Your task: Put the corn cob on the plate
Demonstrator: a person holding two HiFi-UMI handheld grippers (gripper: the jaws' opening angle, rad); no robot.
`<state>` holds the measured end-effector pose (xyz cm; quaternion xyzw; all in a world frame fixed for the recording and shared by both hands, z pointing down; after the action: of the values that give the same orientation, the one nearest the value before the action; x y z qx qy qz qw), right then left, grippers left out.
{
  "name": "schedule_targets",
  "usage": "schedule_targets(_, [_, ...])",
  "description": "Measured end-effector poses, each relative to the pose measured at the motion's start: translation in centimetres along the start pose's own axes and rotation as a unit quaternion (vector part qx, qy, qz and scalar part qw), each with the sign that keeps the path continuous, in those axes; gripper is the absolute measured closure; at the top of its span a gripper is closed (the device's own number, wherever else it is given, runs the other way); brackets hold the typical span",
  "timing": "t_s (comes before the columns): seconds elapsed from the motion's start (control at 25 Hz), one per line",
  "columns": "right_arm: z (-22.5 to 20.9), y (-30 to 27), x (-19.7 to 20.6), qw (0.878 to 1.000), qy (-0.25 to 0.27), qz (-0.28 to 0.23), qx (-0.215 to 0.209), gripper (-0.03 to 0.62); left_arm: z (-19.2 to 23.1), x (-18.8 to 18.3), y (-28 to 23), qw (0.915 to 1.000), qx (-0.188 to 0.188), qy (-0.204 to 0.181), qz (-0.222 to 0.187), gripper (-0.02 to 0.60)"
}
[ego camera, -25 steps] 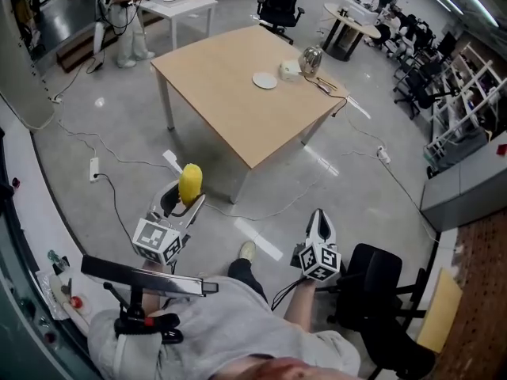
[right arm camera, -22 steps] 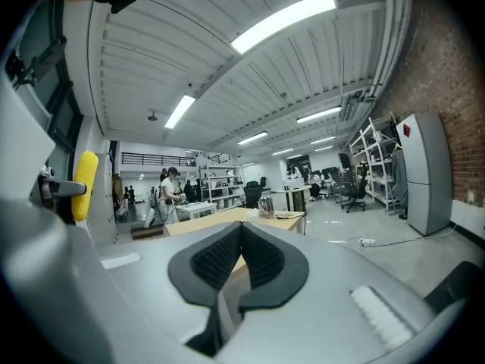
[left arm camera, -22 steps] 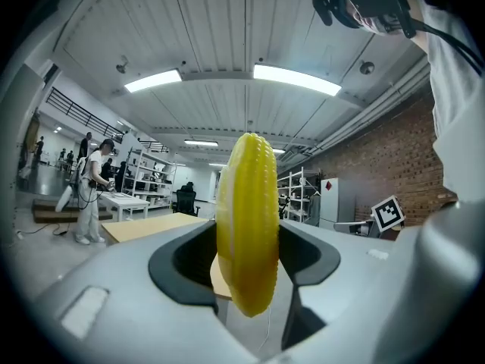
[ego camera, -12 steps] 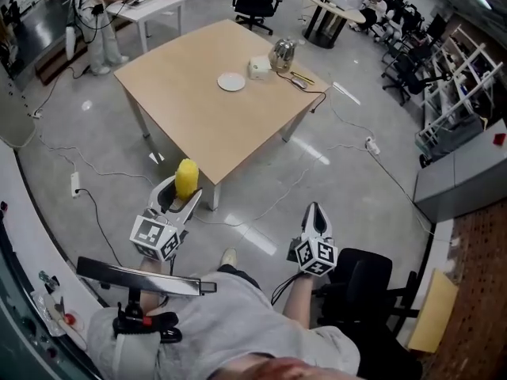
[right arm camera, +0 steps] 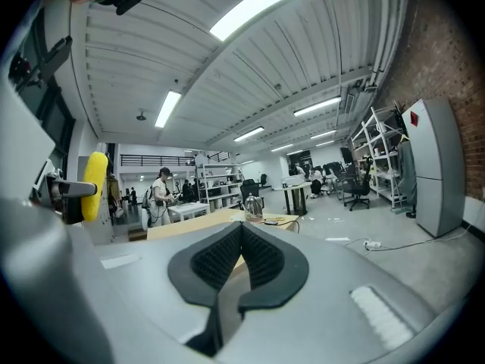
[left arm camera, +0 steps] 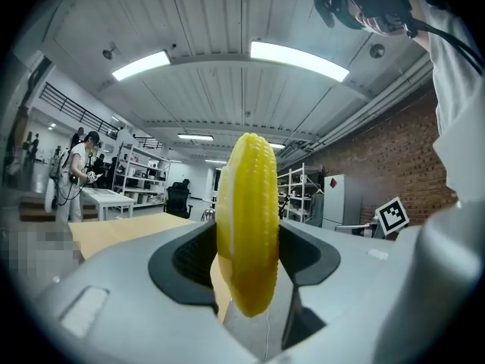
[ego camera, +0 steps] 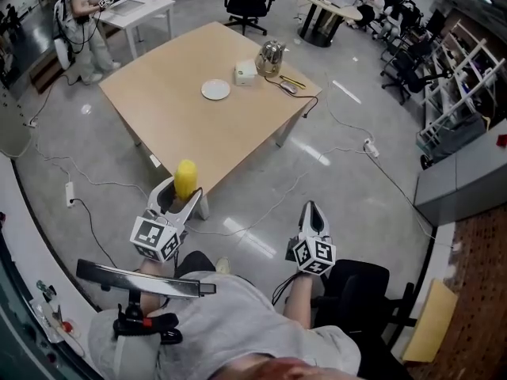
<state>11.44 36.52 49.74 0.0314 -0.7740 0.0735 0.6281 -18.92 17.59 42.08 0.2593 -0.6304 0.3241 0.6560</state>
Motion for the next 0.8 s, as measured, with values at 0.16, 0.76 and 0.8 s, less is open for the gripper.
schedule_targets(0.16, [-1.3, -1.8, 0.3, 1.000, -0.005, 0.011, -0.009, 0.588, 0.0, 0.3, -2.1, 0.9999, -0.009, 0.003, 0.006, 0.319])
schedule_targets(0.76, [-7.7, -11.9, -2.6, 1.000, 0.009, 0.016, -0.002, 0.588, 1.4, 0.6, -16.0, 0.9998, 0.015, 0.012, 0.009, 0.319])
schedule_targets(0.8, [-8.2, -12.8, -2.9, 1.000, 0.011, 0.017, -0.001, 0.588, 1.7, 0.4, -17.2, 0.9998, 0.016, 0.011, 0.010, 0.319])
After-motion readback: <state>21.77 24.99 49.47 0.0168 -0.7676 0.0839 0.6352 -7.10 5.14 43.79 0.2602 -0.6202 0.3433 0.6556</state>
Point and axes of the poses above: the fingertips, and each gripper's own axes: y backward along the fingers, z to its left, x out of its underside, the point moved 3 cm from there along y, backward along the fingers, and after that the axes turned 15 degrees about -x, right-handed, at the moved point
